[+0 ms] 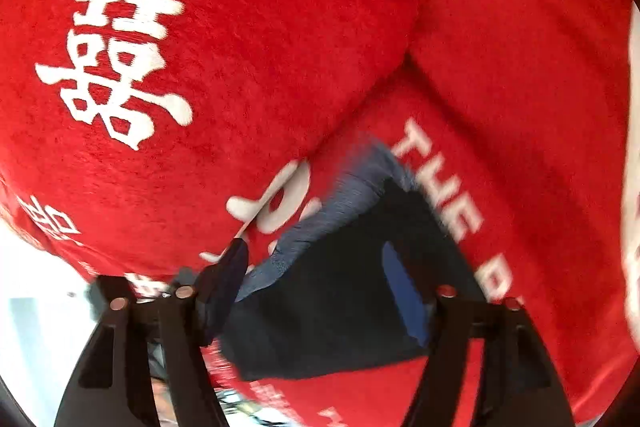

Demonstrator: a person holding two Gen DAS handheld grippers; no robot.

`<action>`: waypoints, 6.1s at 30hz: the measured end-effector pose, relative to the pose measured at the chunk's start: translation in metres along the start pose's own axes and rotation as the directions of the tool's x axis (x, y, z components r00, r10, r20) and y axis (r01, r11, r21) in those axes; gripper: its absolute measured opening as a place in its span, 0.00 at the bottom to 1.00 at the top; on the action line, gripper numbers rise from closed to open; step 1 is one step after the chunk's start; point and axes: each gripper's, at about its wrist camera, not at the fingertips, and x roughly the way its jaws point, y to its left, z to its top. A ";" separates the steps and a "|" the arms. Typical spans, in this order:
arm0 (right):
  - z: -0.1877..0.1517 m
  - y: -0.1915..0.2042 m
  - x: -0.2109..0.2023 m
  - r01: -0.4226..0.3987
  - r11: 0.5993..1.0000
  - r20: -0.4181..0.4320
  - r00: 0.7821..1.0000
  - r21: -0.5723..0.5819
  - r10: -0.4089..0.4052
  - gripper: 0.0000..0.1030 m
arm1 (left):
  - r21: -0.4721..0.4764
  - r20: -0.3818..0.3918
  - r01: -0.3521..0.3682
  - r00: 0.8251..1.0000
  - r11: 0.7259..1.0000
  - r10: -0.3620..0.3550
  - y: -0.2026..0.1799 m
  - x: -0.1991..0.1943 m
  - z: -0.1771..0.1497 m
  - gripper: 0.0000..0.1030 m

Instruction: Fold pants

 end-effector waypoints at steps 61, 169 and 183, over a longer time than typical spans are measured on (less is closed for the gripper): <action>-0.343 0.465 0.532 -0.261 0.345 -0.412 0.762 -0.902 -0.500 0.63 | -0.285 -0.022 -0.245 0.968 0.927 0.250 0.520 -0.217 -0.171 0.70; -0.190 0.049 0.102 0.306 0.950 0.041 0.950 0.056 -0.308 0.08 | 0.107 -0.206 -0.343 0.910 0.933 0.358 0.238 -0.091 -0.182 0.78; -0.104 -0.058 0.019 0.107 0.919 0.259 0.941 0.380 -0.216 0.41 | 0.141 -0.138 -0.186 0.969 0.972 0.206 0.093 -0.026 -0.119 0.78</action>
